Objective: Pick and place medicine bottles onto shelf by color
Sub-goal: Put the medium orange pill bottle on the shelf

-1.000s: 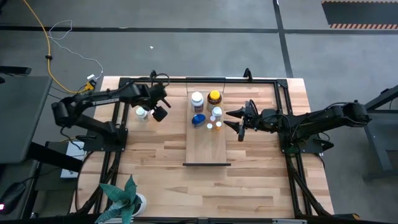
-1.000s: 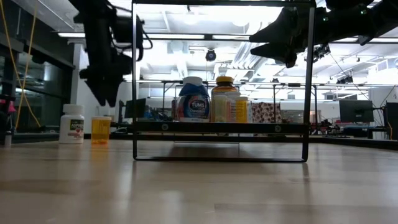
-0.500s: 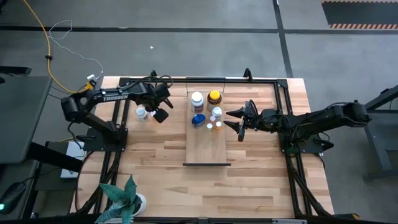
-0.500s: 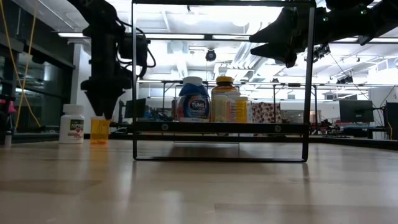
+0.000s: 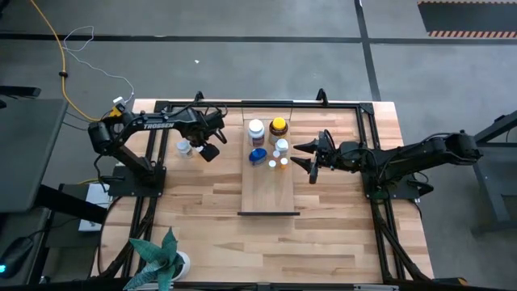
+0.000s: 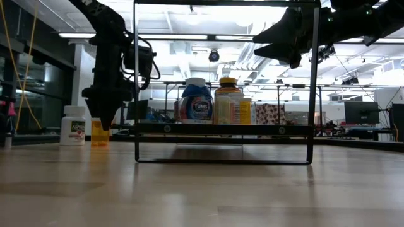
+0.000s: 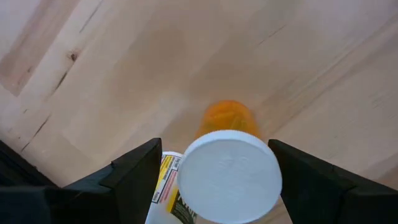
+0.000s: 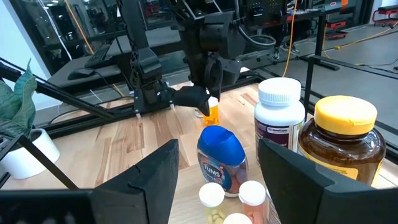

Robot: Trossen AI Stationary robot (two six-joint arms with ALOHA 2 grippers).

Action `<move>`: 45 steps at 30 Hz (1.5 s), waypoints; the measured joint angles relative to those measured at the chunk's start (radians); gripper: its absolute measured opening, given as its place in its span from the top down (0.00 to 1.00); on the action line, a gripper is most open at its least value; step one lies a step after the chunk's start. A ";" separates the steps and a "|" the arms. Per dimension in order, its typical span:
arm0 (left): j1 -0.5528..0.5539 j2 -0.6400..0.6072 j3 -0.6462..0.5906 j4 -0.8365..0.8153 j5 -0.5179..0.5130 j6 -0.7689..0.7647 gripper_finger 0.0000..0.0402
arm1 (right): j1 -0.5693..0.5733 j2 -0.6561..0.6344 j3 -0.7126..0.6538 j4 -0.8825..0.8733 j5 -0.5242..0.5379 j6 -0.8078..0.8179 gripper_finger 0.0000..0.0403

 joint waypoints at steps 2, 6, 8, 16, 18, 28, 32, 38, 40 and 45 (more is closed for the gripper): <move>0.000 0.000 0.000 0.007 0.000 0.000 0.31 | 0.000 0.000 0.000 0.000 0.000 0.000 0.48; 0.000 -0.005 0.000 0.015 0.000 0.000 0.36 | 0.000 0.000 0.000 0.000 0.000 0.000 0.48; 0.000 -0.005 0.000 0.014 0.000 0.001 0.41 | 0.000 0.000 0.000 0.000 0.000 0.000 0.48; 0.000 -0.009 0.000 0.014 0.009 0.011 0.57 | 0.000 0.000 0.000 0.000 0.000 0.000 0.48; 0.000 -0.023 0.000 0.014 0.021 0.012 0.56 | 0.000 0.000 0.000 0.000 0.000 0.000 0.48; -0.002 -0.112 0.035 0.016 0.055 -0.006 0.51 | 0.000 0.000 0.000 0.000 0.000 0.000 0.48; -0.002 -0.113 0.035 0.014 0.056 -0.011 0.51 | 0.000 0.000 0.000 0.000 0.000 0.000 0.48; -0.012 -0.085 0.034 0.014 0.063 -0.026 0.50 | 0.000 0.000 0.000 0.000 0.000 0.000 0.48; -0.017 -0.070 0.034 0.015 0.063 -0.026 0.50 | 0.000 0.000 0.000 0.000 0.000 0.000 0.48; -0.030 -0.046 0.034 0.021 0.063 -0.026 0.50 | 0.000 0.000 0.000 0.000 0.000 0.000 0.48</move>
